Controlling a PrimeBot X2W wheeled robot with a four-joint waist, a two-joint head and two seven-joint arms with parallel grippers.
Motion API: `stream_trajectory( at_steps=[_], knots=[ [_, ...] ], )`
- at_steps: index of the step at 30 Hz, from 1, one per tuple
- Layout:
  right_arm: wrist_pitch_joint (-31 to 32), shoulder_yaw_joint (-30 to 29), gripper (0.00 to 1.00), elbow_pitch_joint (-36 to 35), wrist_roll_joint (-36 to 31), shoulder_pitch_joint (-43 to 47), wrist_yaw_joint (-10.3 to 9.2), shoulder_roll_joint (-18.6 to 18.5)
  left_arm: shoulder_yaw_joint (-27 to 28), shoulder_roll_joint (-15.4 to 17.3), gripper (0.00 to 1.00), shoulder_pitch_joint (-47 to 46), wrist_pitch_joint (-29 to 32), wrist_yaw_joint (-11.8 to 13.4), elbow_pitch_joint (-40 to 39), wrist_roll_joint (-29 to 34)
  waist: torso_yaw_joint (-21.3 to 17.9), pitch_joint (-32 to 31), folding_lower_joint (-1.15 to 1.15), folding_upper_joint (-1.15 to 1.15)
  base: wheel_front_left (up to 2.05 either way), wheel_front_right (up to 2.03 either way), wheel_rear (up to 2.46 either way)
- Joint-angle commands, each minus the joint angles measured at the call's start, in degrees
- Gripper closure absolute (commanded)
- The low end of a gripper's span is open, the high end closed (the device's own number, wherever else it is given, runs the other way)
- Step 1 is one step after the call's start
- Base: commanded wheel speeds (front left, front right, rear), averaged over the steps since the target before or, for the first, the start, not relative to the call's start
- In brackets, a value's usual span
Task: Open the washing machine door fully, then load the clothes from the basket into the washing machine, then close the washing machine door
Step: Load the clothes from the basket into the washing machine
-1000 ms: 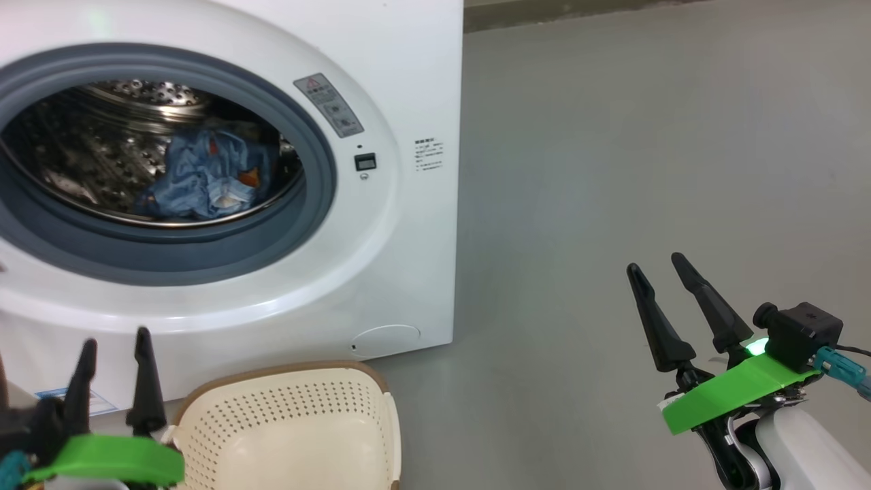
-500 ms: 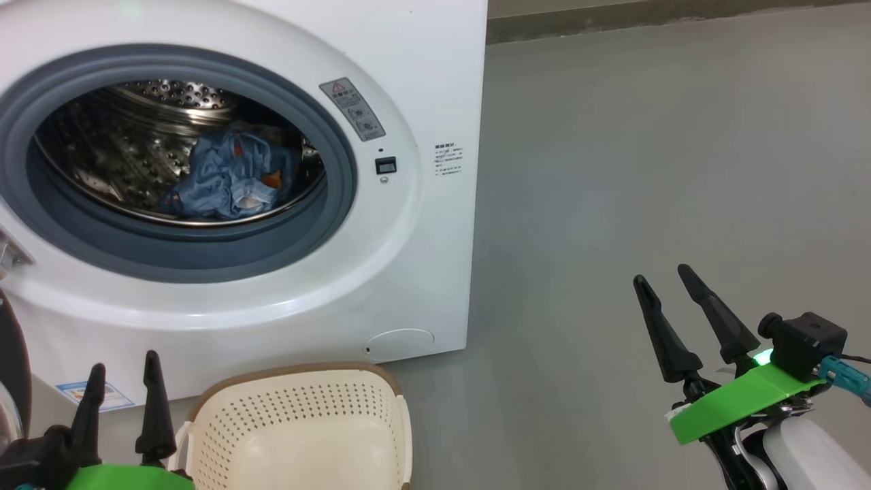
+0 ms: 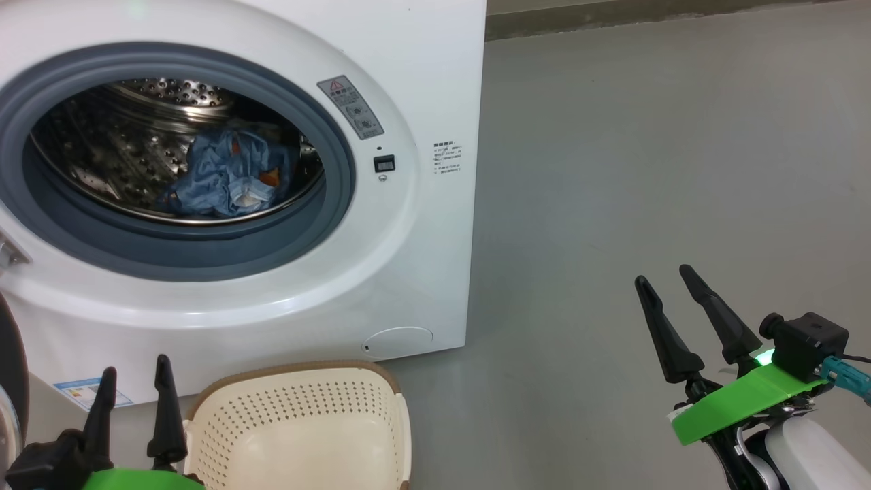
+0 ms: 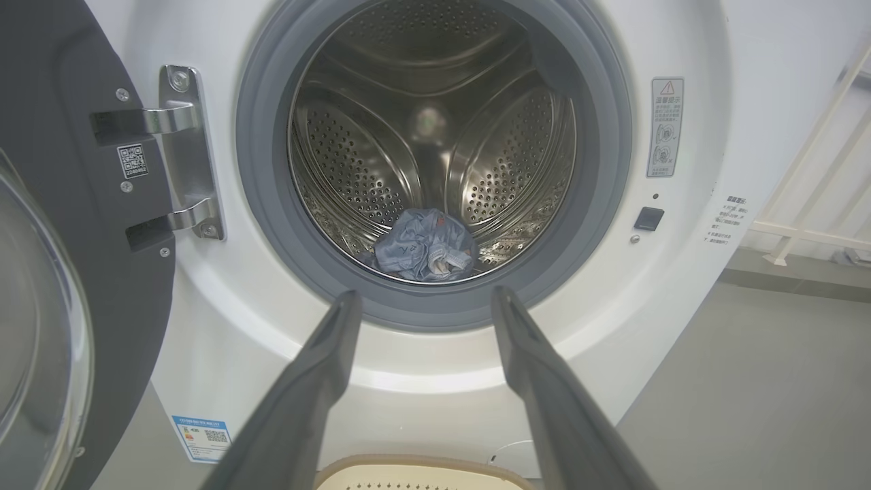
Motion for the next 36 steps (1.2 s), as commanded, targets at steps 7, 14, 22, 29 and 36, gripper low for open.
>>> stream_trajectory(
  at_steps=[7,14,22,29,36],
  knots=[
    [-0.46,1.19,0.0,-1.19,0.08,-0.6,0.25,-1.45,2.03,0.34,0.0,-1.04,-0.75,-0.35,-1.65,1.25,0.05,0.06,0.0,0.0,0.0,0.0,0.0],
    [-0.46,1.46,0.0,-1.08,0.27,-0.74,0.25,-1.72,2.55,-0.32,0.0,-1.24,-0.77,-0.76,-1.61,1.95,0.04,0.1,0.0,0.0,0.0,0.0,0.0],
    [-0.46,1.71,0.0,-1.05,0.28,-0.9,0.25,-1.71,3.43,-1.02,0.0,-1.3,-0.78,-1.41,-1.51,2.74,0.13,0.05,0.0,0.0,0.0,0.0,0.0],
    [-0.46,1.66,0.0,-1.01,0.33,-0.99,0.25,-1.61,3.91,-1.28,0.0,-1.46,-0.78,-1.74,-1.31,3.21,0.13,0.14,0.0,0.0,0.0,0.0,0.0],
    [-0.46,1.51,0.0,-0.99,0.33,-1.03,0.25,-1.36,4.64,-1.98,0.0,-1.75,-0.78,-2.24,-1.19,3.12,0.24,0.31,0.0,0.0,0.0,0.0,0.0]
  ],
)
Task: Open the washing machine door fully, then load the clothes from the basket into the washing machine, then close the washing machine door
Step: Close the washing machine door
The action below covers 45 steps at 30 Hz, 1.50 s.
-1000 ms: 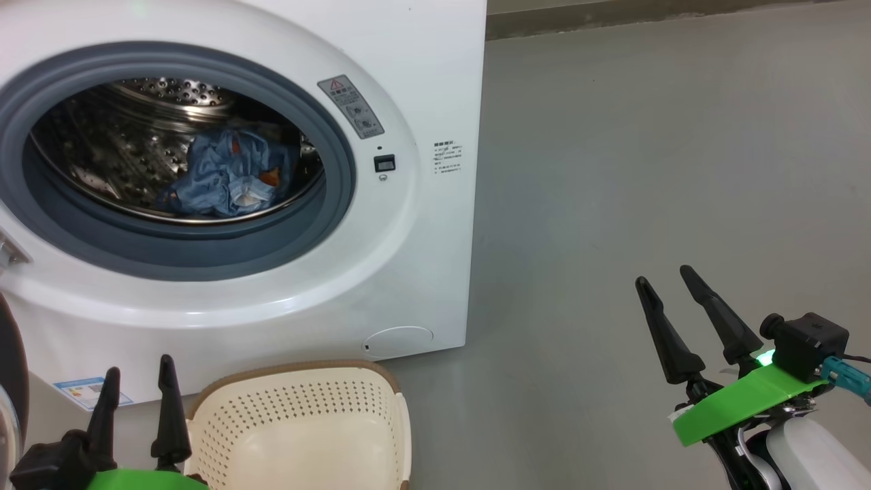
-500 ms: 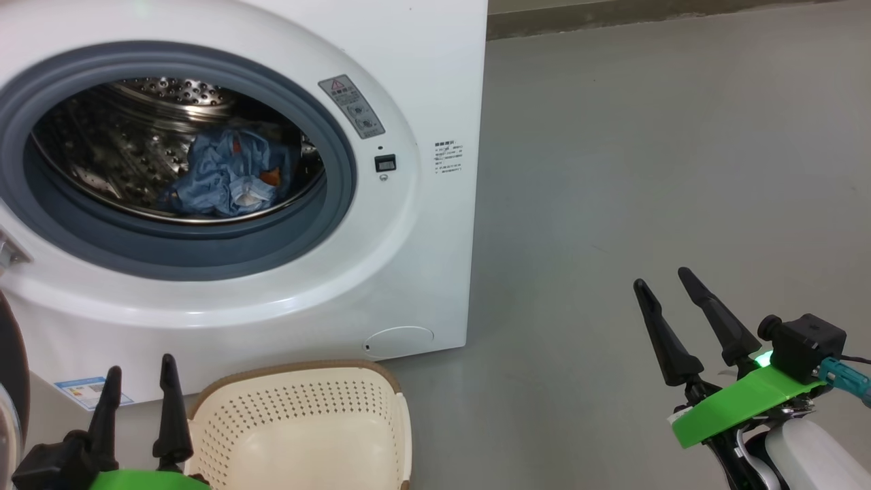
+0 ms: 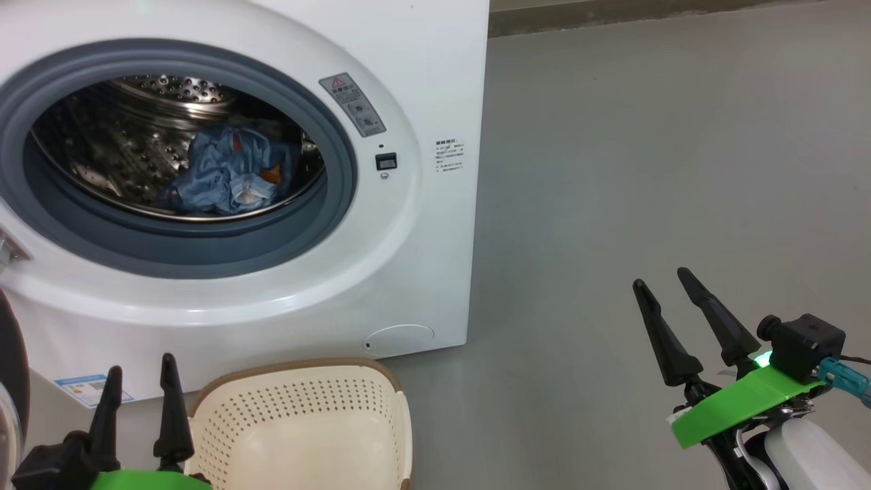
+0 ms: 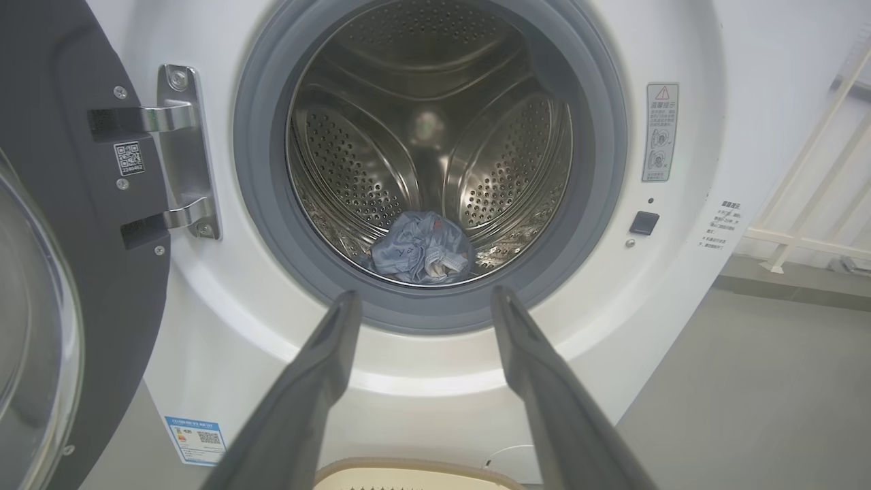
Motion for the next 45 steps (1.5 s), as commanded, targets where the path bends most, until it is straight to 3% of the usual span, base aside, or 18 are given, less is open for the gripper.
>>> stream_trajectory(
  at_steps=[1,25,45],
  knots=[
    [-0.46,0.71,0.0,-1.15,0.32,-1.01,0.25,-0.76,2.36,0.85,0.0,-1.85,-0.52,-0.24,-1.19,0.07,0.03,0.06,0.0,0.0,-0.08,0.08,0.0],
    [-0.46,0.37,0.0,-1.06,0.21,-0.85,0.25,-0.38,4.3,-0.38,0.0,-1.92,-0.52,-1.69,-0.84,1.28,0.01,-0.26,0.0,0.0,-1.22,1.22,0.0],
    [-0.46,0.48,0.0,-0.94,0.31,-0.6,0.25,-0.38,4.76,-0.63,0.0,-1.51,-0.52,-2.06,-0.88,1.99,-0.22,-0.76,0.0,0.0,-0.09,0.09,0.0]
  ],
)
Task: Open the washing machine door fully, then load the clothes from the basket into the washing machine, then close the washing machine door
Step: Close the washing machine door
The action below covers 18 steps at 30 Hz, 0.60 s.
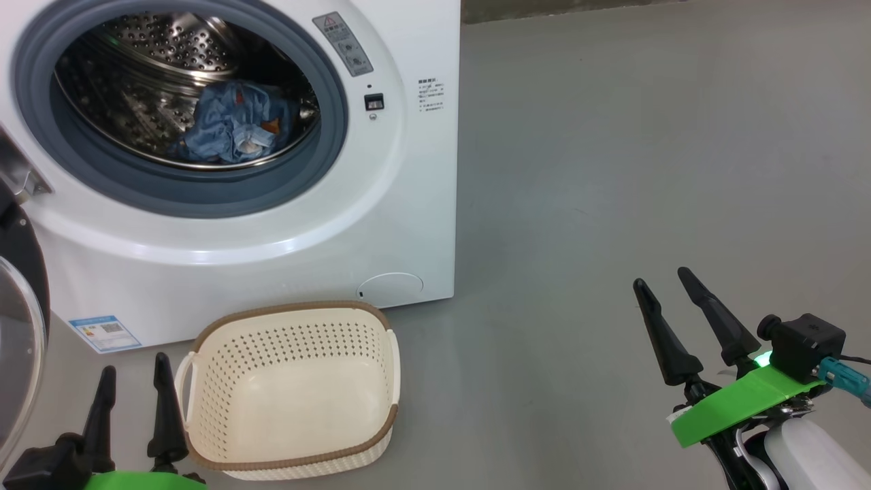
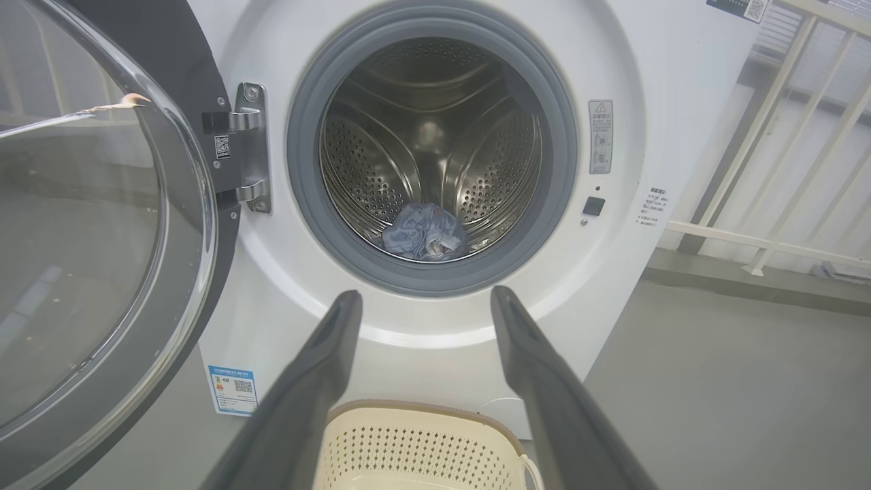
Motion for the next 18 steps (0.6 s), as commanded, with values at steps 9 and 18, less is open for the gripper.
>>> stream_trajectory(
  at_steps=[9,18],
  knots=[
    [-0.46,0.56,0.0,-1.28,0.26,-0.39,0.25,-0.59,2.11,0.91,0.0,-1.53,-0.52,-0.15,-0.99,1.01,0.16,0.16,0.0,0.0,0.0,0.0,0.0],
    [-0.46,0.27,0.0,-1.27,0.2,-0.25,0.25,-0.56,2.04,0.73,0.0,-1.79,-0.52,-0.16,-1.06,1.28,1.12,0.35,0.0,0.0,0.0,0.0,0.0]
  ],
)
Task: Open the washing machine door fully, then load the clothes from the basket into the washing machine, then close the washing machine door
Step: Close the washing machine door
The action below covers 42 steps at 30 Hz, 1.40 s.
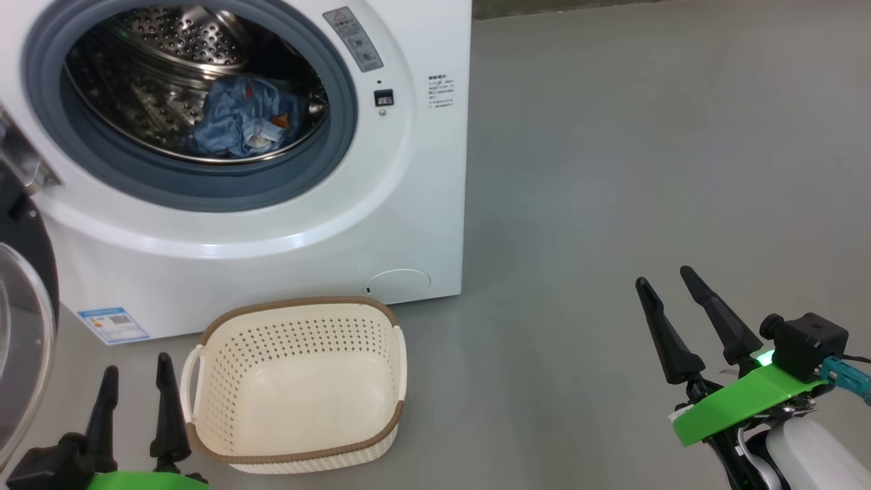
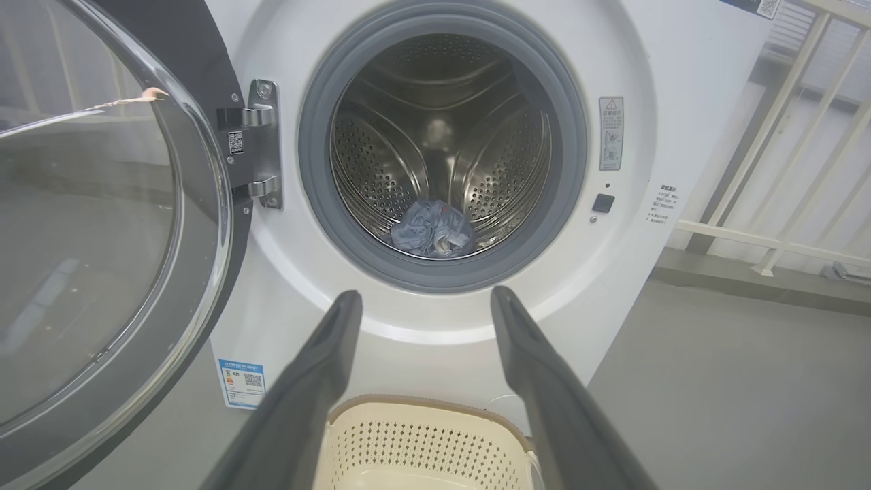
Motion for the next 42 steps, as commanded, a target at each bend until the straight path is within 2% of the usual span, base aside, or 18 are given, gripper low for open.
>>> stream_trajectory(
  at_steps=[1,11,21,42],
  knots=[
    [-0.46,0.49,0.0,-1.24,0.19,-0.24,0.25,-0.55,2.03,1.0,0.0,-1.84,-0.52,-0.12,-1.04,0.91,0.61,0.03,0.0,0.0,0.0,0.0,0.0],
    [-0.46,0.65,0.0,-1.13,0.29,-0.21,0.25,-0.39,2.41,1.11,0.0,-1.85,-0.52,0.46,-1.16,1.08,4.94,-0.19,0.0,0.0,0.0,0.0,0.0],
    [-0.46,1.29,0.0,-0.85,0.5,0.22,0.25,-0.16,2.72,1.11,0.0,-1.3,-0.52,1.09,-0.66,1.78,11.4,-1.36,0.0,0.0,0.0,0.0,0.0],
    [-0.46,2.33,0.0,-0.52,0.69,1.23,0.25,-0.06,-0.47,1.29,0.0,-0.02,2.25,5.46,-1.67,5.61,24.74,-2.95,0.0,0.0,0.0,0.0,0.0]
  ],
)
